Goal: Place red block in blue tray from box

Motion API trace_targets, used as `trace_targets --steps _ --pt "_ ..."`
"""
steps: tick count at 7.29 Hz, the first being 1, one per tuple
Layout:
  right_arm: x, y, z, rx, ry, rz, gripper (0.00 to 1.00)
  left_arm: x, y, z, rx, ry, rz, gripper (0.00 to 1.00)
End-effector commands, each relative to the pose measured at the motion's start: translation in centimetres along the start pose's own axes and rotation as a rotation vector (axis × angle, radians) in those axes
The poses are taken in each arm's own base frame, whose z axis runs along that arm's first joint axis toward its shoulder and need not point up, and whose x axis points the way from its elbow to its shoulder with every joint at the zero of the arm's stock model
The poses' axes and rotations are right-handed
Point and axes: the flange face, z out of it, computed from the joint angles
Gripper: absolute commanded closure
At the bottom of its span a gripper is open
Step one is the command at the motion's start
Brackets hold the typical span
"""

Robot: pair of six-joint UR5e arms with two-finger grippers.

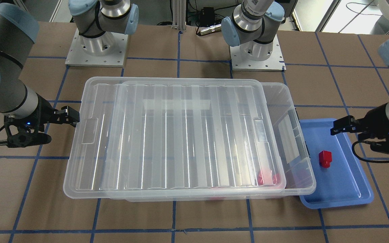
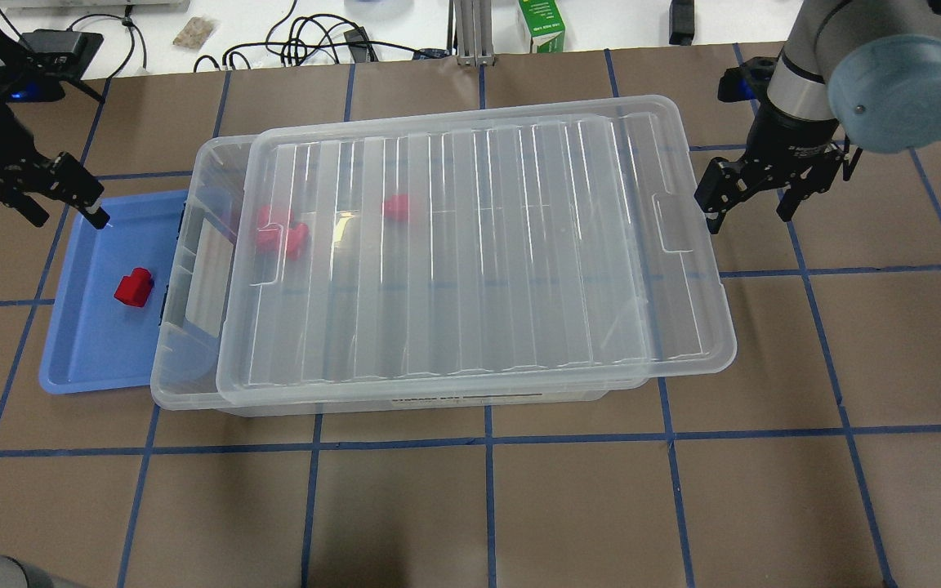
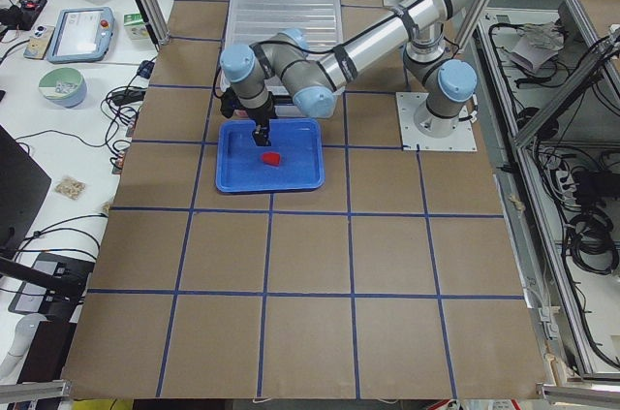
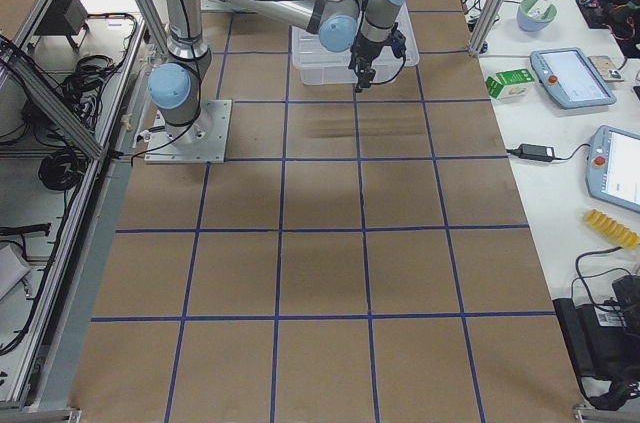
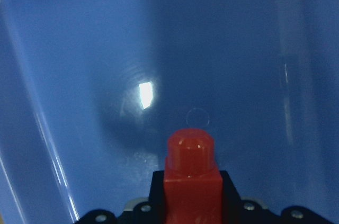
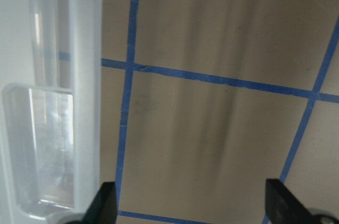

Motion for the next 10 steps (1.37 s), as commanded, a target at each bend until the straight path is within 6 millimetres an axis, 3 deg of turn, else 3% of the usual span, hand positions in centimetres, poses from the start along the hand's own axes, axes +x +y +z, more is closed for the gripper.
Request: trace_targets --steps 1,2,3,4,5,6,7,9,10 --pt "-3.5 -0.4 -0.1 0.017 0.012 -0.030 0.00 12.6 0.5 -6.4 0.056 -0.078 0.011 0.00" --pt "-4.3 -0.4 -0.1 0.020 0.015 -0.041 0.00 18.8 1.0 -8.0 0.123 -0.111 0.002 0.00" --pt "-4.6 -0.4 -0.1 0.024 0.017 -0.035 0.00 24.0 2.2 -8.4 0.141 -0.116 -0.031 0.00" --pt "-5.0 -0.4 -0.1 0.025 0.019 -0.041 0.00 27.0 2.7 -7.6 0.174 -0.116 -0.092 0.00" --pt "-5.5 -0.4 0.0 0.025 0.021 -0.048 0.00 27.8 2.8 -6.9 0.249 -0.119 -0.206 0.00" --pt "-5.3 -0.5 -0.6 0.036 0.028 -0.048 0.00 27.4 3.8 -5.7 0.227 -0.127 -0.194 0.00" --pt "-5.0 -0.6 -3.8 0.080 0.041 -0.046 0.00 26.9 5.0 -6.0 0.211 -0.136 -0.151 0.00" --pt "-6.4 2.7 -13.1 0.103 0.041 -0.012 0.00 23.5 6.3 -7.0 0.171 -0.160 -0.098 0.00" --pt "-9.4 4.4 -16.8 0.147 0.052 0.018 0.00 23.8 6.4 -6.8 0.168 -0.160 -0.095 0.00"
